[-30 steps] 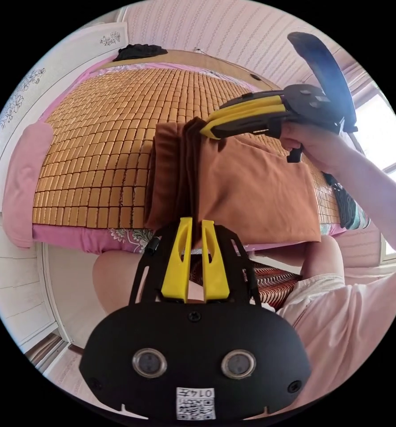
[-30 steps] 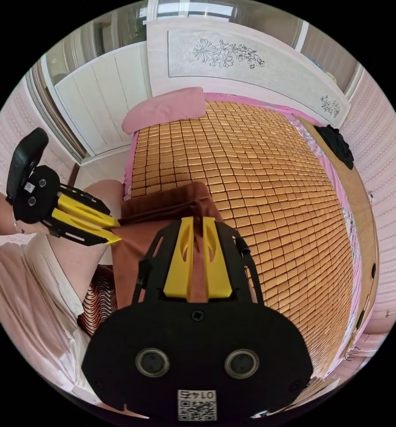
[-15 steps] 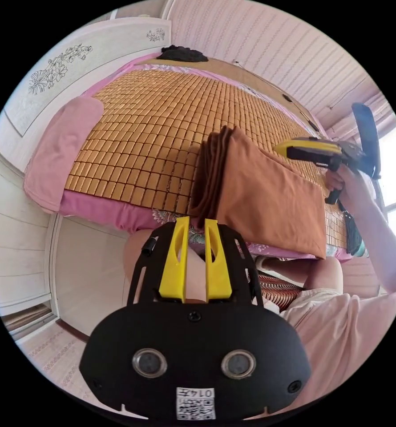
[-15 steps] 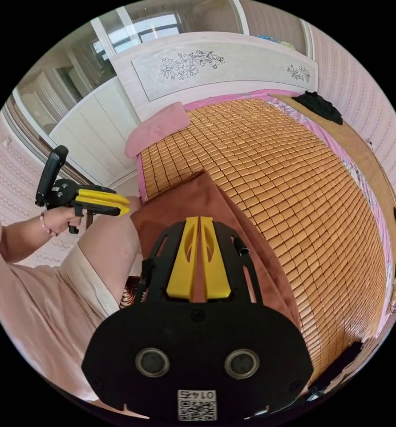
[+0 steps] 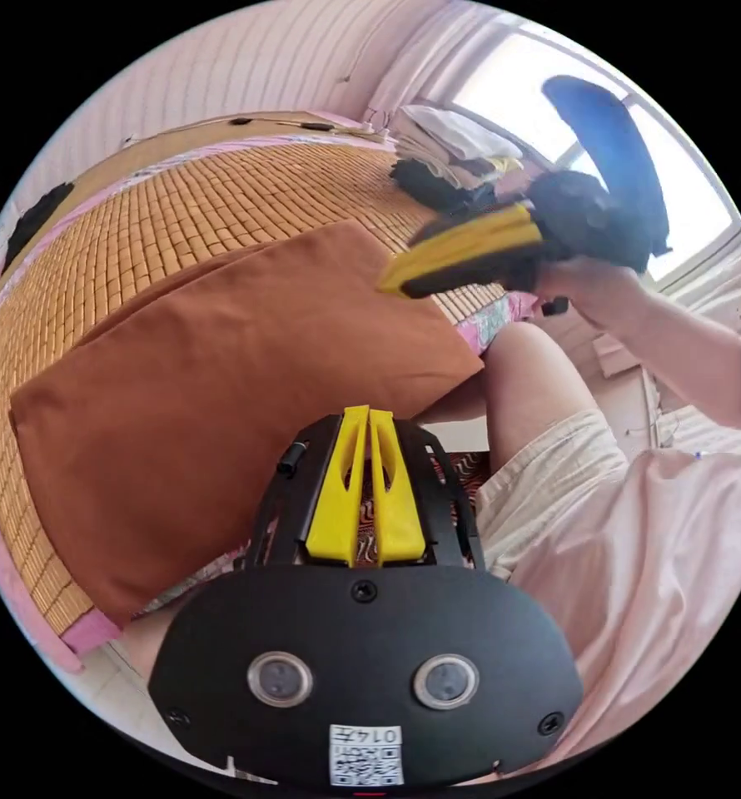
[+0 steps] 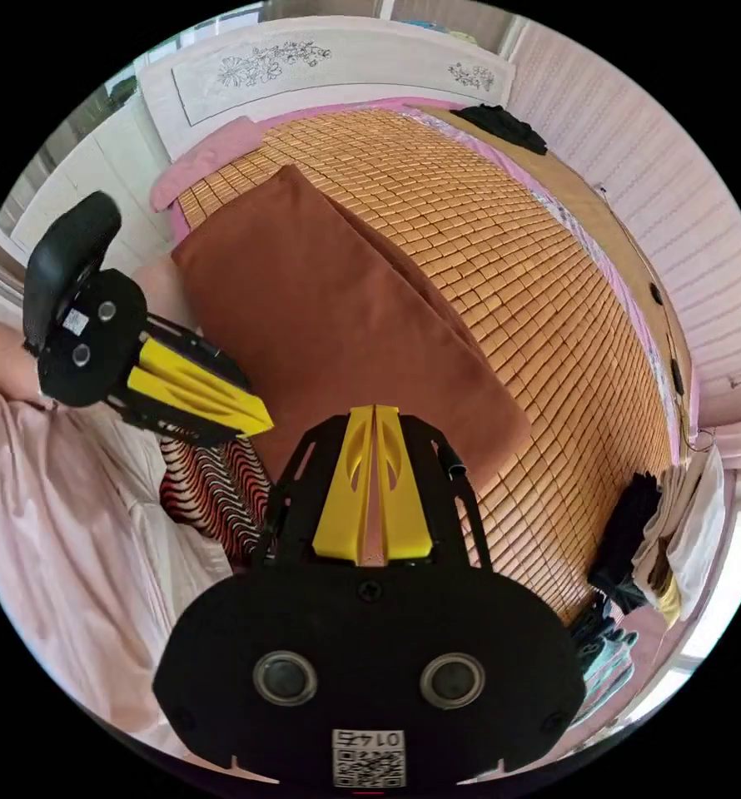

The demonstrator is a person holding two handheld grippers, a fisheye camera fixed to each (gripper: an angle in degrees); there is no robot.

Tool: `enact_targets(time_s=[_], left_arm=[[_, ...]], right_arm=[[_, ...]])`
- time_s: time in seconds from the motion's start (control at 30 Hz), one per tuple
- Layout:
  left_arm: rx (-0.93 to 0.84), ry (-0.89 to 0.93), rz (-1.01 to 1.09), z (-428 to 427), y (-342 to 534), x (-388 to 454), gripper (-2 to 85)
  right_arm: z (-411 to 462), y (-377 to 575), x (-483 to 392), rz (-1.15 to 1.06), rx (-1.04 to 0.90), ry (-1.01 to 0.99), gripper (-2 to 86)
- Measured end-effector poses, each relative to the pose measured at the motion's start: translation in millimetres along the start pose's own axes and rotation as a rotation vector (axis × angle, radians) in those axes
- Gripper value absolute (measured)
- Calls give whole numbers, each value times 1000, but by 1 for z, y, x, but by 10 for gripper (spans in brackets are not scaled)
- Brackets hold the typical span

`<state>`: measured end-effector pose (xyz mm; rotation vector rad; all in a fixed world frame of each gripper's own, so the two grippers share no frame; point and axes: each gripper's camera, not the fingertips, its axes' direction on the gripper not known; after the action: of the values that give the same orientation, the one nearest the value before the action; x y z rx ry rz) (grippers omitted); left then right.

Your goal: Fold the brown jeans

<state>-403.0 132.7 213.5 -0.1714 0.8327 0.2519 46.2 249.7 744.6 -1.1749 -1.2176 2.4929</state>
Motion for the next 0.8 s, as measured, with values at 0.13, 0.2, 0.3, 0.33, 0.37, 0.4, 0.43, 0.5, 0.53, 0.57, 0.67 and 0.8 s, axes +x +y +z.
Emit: enact_targets(time_s=[0.13, 0.2, 0.3, 0.33, 0.37, 0.4, 0.43, 0.5, 0.53, 0.57, 0.67, 0.8], left_arm=[[-99, -190, 112, 44, -8, 22, -10], [-102, -177, 98, 58, -3, 19, -10], [-115, -171, 118, 90, 9, 13, -10], [-102, -182, 142, 97, 14, 15, -10], [-99, -179, 144, 103, 17, 15, -10], [-99, -173, 142, 105, 18, 14, -10], [-99, -159, 149, 109, 21, 13, -10], [-121, -158, 170, 109, 24, 14, -10], [-126, -202, 159, 106, 26, 15, -10], [-90, -256, 162, 101, 32, 16, -10], [-141, -272, 130, 123, 46, 2, -10], [-135, -230, 110, 147, 54, -6, -10]], right_arm=[[36, -112, -4, -115, -50, -6, -4], [70, -151, -13, -162, -169, -9, -4], [103, -180, -24, -186, -266, -3, -5], [107, -190, -25, -204, -302, -4, -5], [109, -197, -26, -234, -327, -11, -6], [109, -200, -26, -246, -336, -18, -6], [108, -208, -25, -270, -370, -37, -6], [103, -223, -20, -284, -409, -46, -6], [97, -231, -16, -274, -377, -18, -6], [97, -240, -10, -255, -376, 22, -6], [129, -252, -4, -245, -479, 34, -8], [139, -272, -11, -325, -552, 49, -9]])
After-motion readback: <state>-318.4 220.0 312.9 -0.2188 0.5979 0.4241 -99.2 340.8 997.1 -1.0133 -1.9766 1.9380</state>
